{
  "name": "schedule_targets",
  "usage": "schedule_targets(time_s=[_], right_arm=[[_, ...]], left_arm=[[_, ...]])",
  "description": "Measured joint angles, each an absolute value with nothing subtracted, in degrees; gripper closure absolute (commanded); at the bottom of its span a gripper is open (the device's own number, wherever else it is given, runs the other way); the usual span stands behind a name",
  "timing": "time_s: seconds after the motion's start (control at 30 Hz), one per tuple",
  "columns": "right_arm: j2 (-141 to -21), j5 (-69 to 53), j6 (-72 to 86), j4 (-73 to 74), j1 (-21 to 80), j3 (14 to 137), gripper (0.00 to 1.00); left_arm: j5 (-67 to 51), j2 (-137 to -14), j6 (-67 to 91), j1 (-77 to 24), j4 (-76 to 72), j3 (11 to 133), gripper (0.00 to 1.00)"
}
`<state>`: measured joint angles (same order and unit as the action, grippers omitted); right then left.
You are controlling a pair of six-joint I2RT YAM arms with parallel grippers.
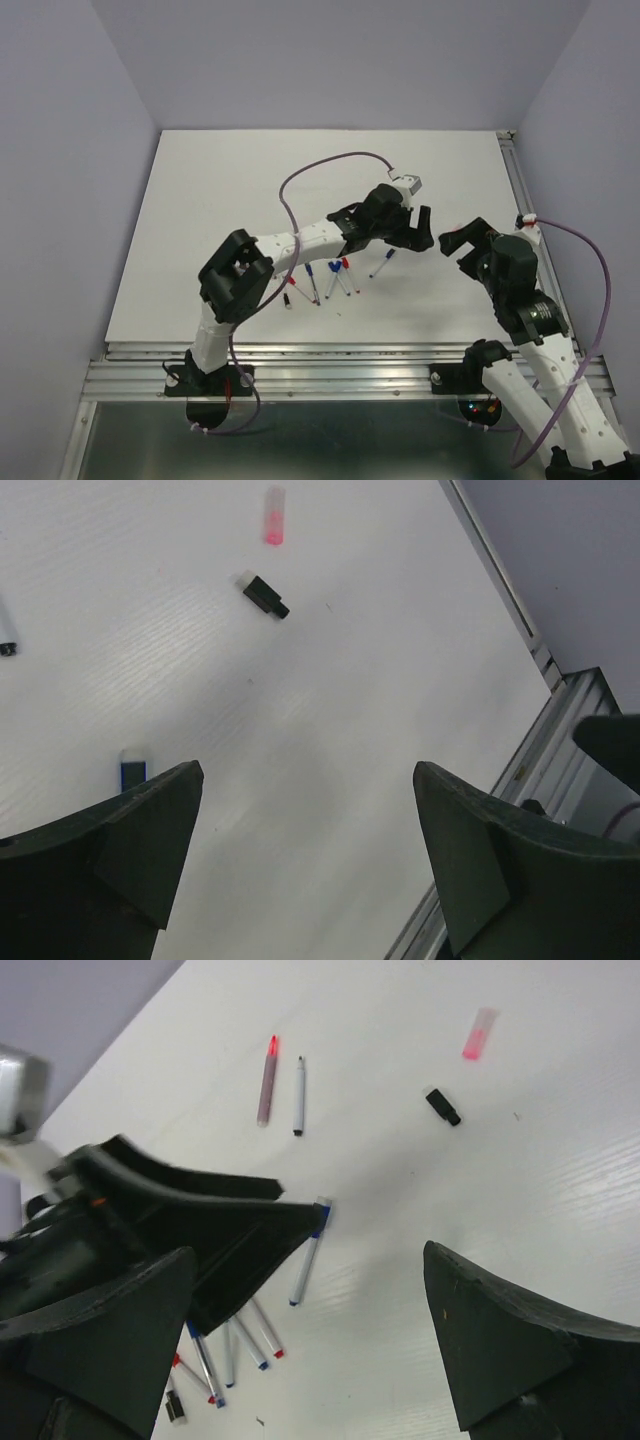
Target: Open the pen caps
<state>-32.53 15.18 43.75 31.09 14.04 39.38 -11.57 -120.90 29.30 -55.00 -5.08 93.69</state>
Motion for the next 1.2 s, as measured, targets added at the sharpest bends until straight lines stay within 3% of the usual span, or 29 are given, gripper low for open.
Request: schedule_targets(time_s=[0.17,0.3,0.4,0.73,1.07,1.13,1.2], right_arm=[[-31.9,11.5,44.0,32.0,14.0,36.6,0.00],[-31.9,9.6,44.9,33.0,14.0,34.2,0.00],[-31.9,8.5,45.4,34.0,14.0,33.0,0.00],[-31.8,7.9,45.5,35.4,14.0,32.9,0.00],[-31.6,7.9,45.2,35.6,14.0,32.8,0.00],[-31.7,7.9,45.2,35.6,14.0,32.7,0.00],[-31.8,7.9,45.1,35.5,14.0,32.4,0.00]], left_arm=[[-7.6,-104.5,25.6,-55.0,-7.7,79.2,0.01],[-3.9,-101.1,22.7,-55.0,-7.9,75.6,0.01],[-2.3,-103.4,21.1,-55.0,-7.1,75.4,0.02],[4.0,-121.5,14.6,-55.0,3.2,88.4,0.18],[5.9,-126.7,12.0,-55.0,8.1,94.9,0.34],[5.9,-127.5,11.8,-55.0,8.5,95.6,0.42],[6.0,-127.8,11.7,-55.0,8.5,95.6,0.43]])
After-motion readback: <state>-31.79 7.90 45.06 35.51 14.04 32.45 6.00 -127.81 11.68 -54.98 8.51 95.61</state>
